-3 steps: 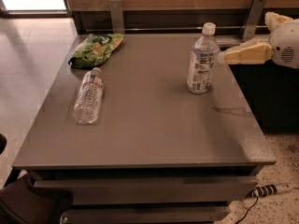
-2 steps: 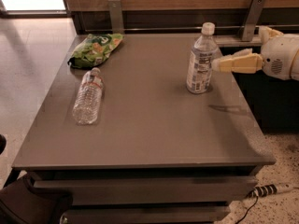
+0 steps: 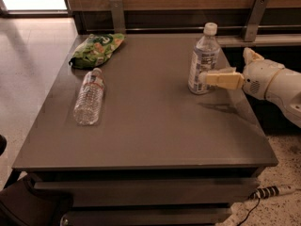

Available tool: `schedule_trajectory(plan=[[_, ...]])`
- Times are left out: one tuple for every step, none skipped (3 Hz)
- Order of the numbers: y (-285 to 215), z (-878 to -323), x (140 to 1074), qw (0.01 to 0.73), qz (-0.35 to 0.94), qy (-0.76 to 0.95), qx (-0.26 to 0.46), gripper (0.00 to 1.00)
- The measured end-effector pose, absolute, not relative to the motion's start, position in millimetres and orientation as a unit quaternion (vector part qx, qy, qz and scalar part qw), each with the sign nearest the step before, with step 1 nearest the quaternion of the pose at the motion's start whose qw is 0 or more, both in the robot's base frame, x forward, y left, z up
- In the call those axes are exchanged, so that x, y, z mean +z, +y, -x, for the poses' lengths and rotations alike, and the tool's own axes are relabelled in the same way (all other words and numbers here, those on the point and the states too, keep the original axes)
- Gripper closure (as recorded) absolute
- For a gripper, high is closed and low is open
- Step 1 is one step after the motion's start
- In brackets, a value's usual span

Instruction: Knock blue plastic bottle over

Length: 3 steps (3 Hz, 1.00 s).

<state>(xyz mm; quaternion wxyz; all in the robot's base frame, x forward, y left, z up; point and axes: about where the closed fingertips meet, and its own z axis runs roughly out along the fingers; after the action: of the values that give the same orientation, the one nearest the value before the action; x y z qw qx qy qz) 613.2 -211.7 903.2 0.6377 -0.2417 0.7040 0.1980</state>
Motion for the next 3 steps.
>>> schedule_trajectory(plan=[[-190.1, -614.7, 892.5, 0.633, 0.249, 0.702, 0.211, 0.00], [-170.6, -614.2, 881.9, 0.625, 0.257, 0.703, 0.222, 0.00], [-152.1, -616.1, 876.5, 0.621, 0.269, 0.701, 0.225, 0.16]])
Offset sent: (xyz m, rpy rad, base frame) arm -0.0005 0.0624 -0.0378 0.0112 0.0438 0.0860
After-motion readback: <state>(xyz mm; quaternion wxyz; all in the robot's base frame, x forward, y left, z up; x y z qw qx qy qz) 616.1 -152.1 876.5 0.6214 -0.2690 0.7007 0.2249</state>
